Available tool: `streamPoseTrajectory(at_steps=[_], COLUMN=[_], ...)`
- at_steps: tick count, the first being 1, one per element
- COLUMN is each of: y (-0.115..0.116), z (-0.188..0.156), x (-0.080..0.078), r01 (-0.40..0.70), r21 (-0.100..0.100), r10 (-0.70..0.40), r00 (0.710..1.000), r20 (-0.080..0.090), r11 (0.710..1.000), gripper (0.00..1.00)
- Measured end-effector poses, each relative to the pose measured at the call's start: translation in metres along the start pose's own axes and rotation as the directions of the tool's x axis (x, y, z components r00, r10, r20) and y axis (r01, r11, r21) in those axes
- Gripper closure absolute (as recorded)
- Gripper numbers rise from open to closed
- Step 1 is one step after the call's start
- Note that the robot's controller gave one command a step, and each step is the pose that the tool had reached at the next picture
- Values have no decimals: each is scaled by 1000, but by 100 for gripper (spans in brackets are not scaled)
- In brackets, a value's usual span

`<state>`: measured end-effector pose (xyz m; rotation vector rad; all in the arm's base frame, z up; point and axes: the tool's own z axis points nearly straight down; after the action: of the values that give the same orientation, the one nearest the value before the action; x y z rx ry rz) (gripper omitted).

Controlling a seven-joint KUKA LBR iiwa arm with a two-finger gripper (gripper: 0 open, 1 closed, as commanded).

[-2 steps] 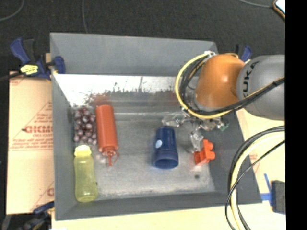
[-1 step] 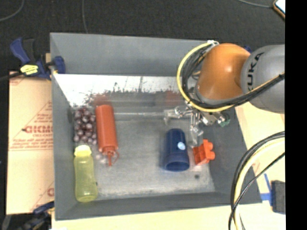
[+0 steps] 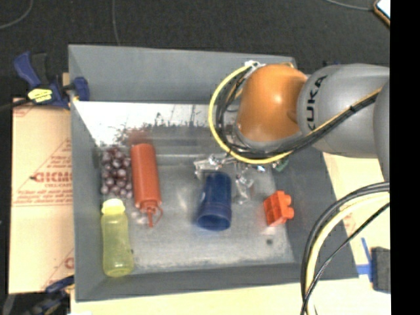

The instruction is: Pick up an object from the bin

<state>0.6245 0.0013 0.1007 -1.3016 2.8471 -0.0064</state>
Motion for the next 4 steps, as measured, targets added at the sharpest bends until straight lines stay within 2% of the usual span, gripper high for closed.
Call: streamPoseTrajectory(at_steps=[1, 2, 3, 4], y=[-7, 16, 16, 18], z=[27, 29, 29, 9], x=[36, -53, -53, -51], r01=[134, 247, 246, 245], r21=[13, 12, 12, 5], r10=[-134, -247, -246, -245], r00=[991, 969, 969, 970], r20=[5, 10, 10, 6], r11=[991, 969, 969, 970], gripper=[0, 100, 100, 100])
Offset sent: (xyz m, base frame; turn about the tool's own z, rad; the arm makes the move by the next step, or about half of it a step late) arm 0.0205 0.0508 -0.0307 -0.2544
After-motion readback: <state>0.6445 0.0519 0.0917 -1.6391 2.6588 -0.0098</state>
